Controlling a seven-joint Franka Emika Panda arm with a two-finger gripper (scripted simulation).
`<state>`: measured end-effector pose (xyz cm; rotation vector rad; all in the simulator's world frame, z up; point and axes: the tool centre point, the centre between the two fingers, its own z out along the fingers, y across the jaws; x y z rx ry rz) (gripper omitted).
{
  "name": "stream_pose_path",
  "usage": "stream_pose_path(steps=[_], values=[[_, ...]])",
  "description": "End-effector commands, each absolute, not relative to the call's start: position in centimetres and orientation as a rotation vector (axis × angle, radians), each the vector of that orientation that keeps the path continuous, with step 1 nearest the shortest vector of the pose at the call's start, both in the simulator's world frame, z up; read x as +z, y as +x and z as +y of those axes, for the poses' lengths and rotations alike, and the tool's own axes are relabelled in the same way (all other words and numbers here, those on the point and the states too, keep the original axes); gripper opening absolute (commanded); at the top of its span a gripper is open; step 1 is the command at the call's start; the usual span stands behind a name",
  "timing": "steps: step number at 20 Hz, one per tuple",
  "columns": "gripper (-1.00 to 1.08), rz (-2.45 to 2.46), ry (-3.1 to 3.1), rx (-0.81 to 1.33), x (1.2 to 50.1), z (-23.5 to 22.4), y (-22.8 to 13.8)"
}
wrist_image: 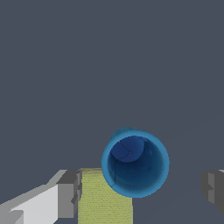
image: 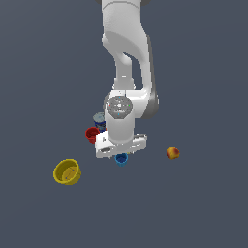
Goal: Pick up a designated object from a clutter of objects.
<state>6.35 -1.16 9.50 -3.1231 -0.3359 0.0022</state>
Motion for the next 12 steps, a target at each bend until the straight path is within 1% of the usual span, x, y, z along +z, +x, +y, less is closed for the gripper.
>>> stream_pose_path(steps=[1, 6, 12], values=[[1.00, -0.342, -3.123, 0.000, 9.1, -1.2, 6.4], [1.00, -0.340, -3.123, 0.002, 8.9, -1.2, 6.4], [1.00, -0.341, -3.123, 0.001, 6.4, -1.2, 6.3]])
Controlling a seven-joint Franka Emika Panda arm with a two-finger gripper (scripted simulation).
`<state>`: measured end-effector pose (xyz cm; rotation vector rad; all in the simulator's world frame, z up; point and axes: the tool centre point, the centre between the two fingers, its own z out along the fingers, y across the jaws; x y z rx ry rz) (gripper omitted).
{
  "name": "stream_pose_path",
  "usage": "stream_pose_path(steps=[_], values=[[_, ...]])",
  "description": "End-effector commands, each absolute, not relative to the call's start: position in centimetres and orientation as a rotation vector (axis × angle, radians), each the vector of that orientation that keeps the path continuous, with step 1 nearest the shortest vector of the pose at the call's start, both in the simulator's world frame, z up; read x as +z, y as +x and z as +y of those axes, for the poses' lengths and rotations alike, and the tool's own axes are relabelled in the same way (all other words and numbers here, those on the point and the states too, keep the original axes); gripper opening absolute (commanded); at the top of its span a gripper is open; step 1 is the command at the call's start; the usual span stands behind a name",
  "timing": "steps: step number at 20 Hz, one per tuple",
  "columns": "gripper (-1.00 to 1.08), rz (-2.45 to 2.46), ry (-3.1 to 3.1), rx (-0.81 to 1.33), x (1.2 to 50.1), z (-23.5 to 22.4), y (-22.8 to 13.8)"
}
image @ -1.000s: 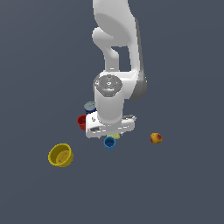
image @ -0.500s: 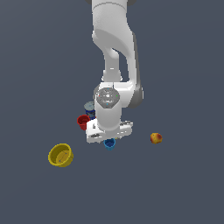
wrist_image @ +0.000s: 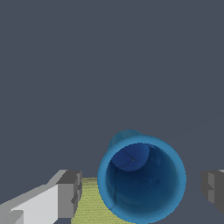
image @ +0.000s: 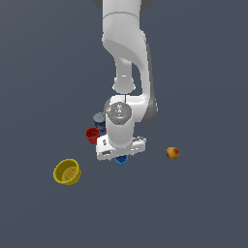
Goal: Pick up a designated object from a clutter of objects.
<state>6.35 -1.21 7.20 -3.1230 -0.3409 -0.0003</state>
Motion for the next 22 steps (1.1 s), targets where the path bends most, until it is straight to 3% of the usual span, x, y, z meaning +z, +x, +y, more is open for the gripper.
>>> stream_pose_path(steps=[1, 9, 10, 22], values=[[1.00, -0.342, -3.123, 0.001, 5.9, -1.2, 6.3], [1.00, -0.342, -3.123, 0.000, 4.0, -1.2, 6.4], [-1.00, -0.342, -3.123, 0.000, 4.0, -1.2, 6.4], [-1.00, -0.342, -3.123, -0.001, 4.2, -1.2, 6.4]])
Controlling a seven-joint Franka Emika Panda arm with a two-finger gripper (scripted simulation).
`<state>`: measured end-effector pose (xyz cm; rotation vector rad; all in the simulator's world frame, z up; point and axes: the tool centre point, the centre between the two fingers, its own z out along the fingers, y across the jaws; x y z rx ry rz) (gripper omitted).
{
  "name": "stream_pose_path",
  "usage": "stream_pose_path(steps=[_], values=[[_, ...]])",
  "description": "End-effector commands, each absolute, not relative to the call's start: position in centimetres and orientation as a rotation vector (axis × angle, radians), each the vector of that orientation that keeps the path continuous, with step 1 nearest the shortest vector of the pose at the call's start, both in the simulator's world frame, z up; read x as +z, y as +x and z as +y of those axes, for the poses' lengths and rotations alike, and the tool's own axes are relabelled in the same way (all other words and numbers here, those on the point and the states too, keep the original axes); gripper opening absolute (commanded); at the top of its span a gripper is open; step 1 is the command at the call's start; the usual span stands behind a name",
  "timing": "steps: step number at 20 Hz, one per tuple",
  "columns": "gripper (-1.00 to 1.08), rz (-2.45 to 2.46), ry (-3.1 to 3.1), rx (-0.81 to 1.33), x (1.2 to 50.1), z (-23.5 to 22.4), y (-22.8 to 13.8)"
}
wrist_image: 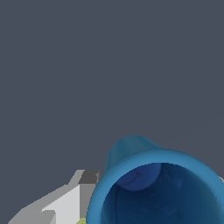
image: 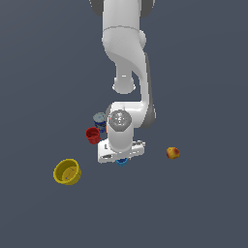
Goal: Pick up a designated object from a clutter of objects.
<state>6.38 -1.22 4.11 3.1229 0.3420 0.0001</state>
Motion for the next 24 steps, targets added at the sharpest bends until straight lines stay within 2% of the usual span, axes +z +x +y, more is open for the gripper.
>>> stream_pose_path(steps=[1, 11, 24], values=[[-1.00, 0.342, 3.123, 0.001, 4.3, -1.1, 6.4], [-1.00, 0.342, 3.123, 0.001, 8.9, 1.1, 6.1], [-1.00, 0.343, 3.121, 0.000, 22.4, 7.6, 5.3]])
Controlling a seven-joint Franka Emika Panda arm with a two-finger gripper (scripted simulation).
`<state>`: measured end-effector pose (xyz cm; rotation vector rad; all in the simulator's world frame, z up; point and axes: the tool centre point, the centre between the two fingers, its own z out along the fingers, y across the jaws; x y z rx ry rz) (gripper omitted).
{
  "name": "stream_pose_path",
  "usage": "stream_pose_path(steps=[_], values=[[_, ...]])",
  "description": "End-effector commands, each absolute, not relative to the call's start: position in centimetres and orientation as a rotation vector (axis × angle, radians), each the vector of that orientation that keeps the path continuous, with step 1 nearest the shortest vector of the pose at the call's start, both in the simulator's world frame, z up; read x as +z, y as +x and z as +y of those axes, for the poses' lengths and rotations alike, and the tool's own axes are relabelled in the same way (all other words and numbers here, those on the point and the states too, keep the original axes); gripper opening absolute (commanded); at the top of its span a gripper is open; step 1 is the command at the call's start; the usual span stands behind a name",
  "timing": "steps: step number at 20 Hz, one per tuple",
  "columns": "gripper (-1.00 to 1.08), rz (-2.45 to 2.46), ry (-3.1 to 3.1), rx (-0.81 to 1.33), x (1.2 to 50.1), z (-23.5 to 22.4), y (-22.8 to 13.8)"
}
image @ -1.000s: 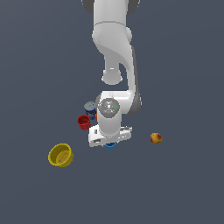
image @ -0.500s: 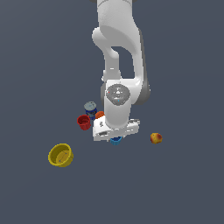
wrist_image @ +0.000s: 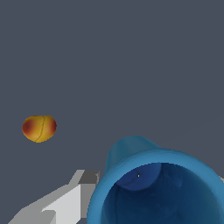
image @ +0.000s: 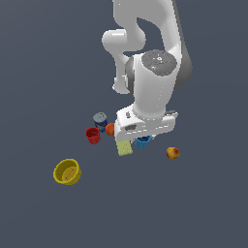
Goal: Pick up a designated object from a clutter of objects.
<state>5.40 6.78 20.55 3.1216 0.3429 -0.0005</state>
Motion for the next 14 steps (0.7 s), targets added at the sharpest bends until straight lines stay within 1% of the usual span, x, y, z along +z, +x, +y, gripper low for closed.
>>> stream_pose_path(steps=[1, 9, 14], values=[[-1.00, 0.343, 3.121, 0.000, 23.5, 8.2, 5.2], [-1.00, 0.343, 3.121, 0.000, 32.1, 12.4, 4.9], [-1.00, 0.343, 3.122, 0.000, 36.1, 14.3, 5.0]])
